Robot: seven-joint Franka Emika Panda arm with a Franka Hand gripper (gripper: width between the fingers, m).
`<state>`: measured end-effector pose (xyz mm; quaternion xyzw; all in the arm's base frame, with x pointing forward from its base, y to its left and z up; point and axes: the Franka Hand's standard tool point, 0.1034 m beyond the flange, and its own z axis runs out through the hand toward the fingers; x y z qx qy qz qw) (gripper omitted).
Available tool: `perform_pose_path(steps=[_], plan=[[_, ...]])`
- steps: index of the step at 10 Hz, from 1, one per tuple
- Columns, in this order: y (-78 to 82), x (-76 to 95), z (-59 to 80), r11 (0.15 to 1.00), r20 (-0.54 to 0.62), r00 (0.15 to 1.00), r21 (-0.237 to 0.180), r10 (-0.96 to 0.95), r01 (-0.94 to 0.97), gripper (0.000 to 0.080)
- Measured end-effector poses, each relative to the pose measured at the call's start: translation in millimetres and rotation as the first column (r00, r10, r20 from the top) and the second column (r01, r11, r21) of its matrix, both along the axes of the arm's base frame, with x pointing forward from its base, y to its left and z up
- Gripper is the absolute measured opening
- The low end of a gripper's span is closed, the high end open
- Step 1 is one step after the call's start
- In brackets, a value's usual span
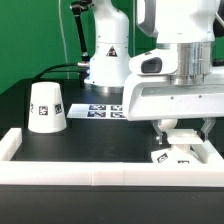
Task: Assemble lamp
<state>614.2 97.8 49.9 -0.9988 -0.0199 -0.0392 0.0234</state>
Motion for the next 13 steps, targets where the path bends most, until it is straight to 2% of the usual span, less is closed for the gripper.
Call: perform_pose_path(steps=[1, 2, 5, 6, 8, 11, 13], plan=[[0.0, -0.3, -0.4, 1.000, 0.000, 1.000, 0.000, 0.002, -0.002, 0.0541], [0.0, -0.4, -0.5, 1.000, 0.000, 1.000, 0.000, 0.003, -0.003, 0.0666], [-0.3, -0.8, -0.5, 1.000, 0.000, 1.000, -0.001, 0.005, -0.005, 0.0692], [-4.3, -11.6, 3.5, 1.000, 0.002, 1.000, -0.005, 0.030, -0.030, 0.0698], [-5.8, -44.9, 12.7, 1.000, -0.020, 0.999, -0.010, 0.029, -0.030, 0.0698], [-8.9, -76.6, 30.2, 0.999, -0.033, 0.999, -0.015, 0.029, -0.029, 0.0698], [-8.5, -101.3, 32.6, 1.000, -0.046, 0.999, -0.016, 0.009, -0.010, 0.0698]])
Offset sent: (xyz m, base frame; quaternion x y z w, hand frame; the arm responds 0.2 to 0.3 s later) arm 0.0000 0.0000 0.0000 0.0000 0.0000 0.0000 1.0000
